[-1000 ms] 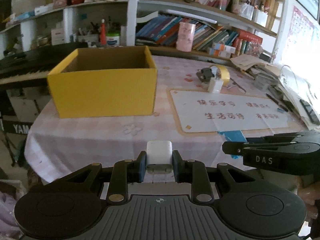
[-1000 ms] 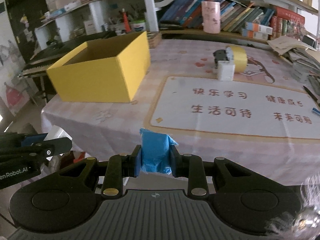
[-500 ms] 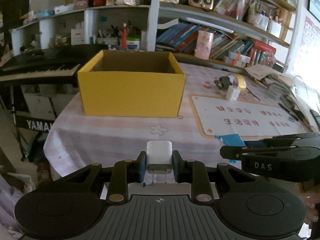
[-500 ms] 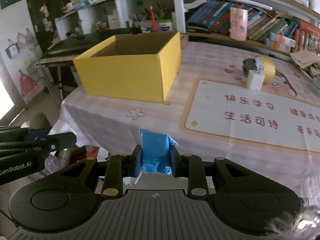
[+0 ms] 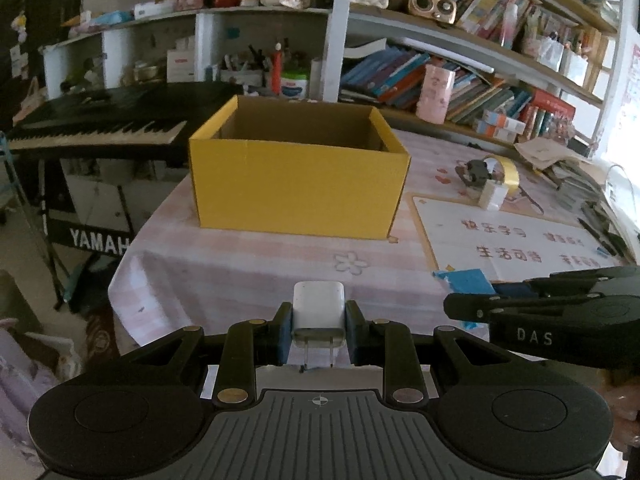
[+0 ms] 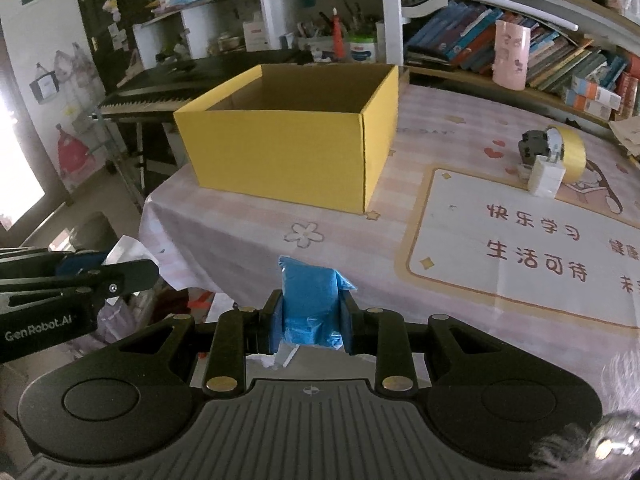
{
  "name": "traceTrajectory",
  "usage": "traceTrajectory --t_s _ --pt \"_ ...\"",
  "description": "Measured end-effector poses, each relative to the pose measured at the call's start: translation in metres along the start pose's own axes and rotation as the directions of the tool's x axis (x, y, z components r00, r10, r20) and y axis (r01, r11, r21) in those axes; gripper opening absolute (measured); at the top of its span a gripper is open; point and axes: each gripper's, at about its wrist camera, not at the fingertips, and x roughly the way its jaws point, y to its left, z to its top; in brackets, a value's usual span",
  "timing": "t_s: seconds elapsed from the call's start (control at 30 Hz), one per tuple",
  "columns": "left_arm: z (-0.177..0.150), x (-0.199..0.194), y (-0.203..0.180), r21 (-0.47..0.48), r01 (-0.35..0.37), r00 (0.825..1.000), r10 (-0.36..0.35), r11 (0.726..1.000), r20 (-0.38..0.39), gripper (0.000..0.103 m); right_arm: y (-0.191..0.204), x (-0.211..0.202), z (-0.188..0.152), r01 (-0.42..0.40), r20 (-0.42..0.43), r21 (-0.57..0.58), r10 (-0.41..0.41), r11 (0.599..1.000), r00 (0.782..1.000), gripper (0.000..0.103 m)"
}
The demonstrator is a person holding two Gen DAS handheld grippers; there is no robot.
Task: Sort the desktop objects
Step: 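Carry the charger and blue item with both tools toward the yellow box, then lower into the yellow box and open the left tool while the right tool releases the blue item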
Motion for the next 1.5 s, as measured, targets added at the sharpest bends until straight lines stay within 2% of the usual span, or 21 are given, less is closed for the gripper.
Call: traceTrajectory --t_s 0.23,0.5,1.1,1.33,1.5 --pt "0.008 0.009 0.004 -0.007 -0.008 1.000 0.008 1.000 0.005 0.025 0.008 0.012 0.013 -0.034 0.001 -0.019 0.034 0.999 0.999 0.025" --pt "0.032 0.021 0.010 -0.007 -0.023 0.999 0.023 1.000 0.036 0.025 0.008 0.029 0.034 -0.060 -0.001 -0.030 0.060 0.998 0.998 0.025" --pt "0.110 0.065 0.007 -0.011 -0.074 0.986 0.075 0.997 0.151 0.025 -0.019 0.060 0.127 -0.114 0.102 -0.089 0.123 0.990 0.987 0.025" --pt "0.134 0.092 0.009 -0.025 -0.117 0.981 0.120 0.993 0.153 0.025 -0.040 0.091 0.158 -0.115 0.099 -0.135 0.129 0.984 0.987 0.025" --pt "0.152 0.122 0.016 -0.018 -0.154 0.980 0.155 0.988 0.126 0.025 -0.048 0.123 0.178 -0.135 0.053 -0.202 0.149 0.970 0.987 0.025"
